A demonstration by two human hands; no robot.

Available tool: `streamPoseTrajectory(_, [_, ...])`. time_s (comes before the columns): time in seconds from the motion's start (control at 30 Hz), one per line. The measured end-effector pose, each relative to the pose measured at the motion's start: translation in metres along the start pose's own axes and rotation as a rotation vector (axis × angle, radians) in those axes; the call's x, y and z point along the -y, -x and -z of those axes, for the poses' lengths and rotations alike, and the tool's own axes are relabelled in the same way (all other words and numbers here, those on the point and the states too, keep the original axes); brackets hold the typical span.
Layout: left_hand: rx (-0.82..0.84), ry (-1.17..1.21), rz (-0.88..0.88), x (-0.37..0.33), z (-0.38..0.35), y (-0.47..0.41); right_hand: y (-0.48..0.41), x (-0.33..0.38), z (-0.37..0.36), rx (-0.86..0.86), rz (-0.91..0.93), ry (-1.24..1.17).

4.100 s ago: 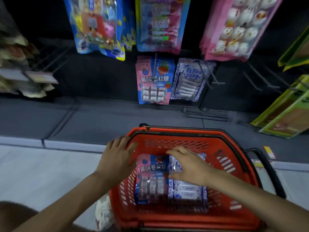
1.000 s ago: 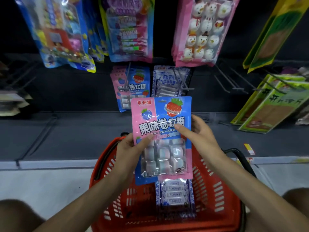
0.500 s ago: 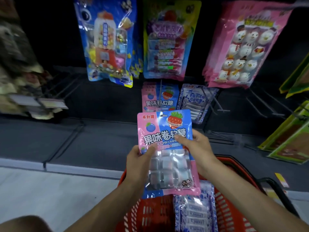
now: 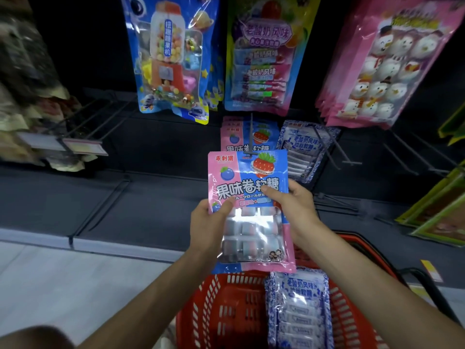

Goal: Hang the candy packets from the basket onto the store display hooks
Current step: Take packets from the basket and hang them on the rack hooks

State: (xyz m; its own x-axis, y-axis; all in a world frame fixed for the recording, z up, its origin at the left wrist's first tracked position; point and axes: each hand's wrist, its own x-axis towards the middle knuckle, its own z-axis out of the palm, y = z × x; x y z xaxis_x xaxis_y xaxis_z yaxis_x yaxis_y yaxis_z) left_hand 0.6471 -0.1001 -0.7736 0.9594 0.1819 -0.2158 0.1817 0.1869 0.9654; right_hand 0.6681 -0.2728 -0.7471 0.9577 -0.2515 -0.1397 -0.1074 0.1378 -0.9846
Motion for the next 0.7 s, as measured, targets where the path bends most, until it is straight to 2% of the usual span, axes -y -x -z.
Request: streamPoseTrajectory(0.7, [0.017, -0.048, 0.014, -0.002, 0.002, -0.022, -0.015, -0.003, 0.001, -0.035, -0.059, 0.029])
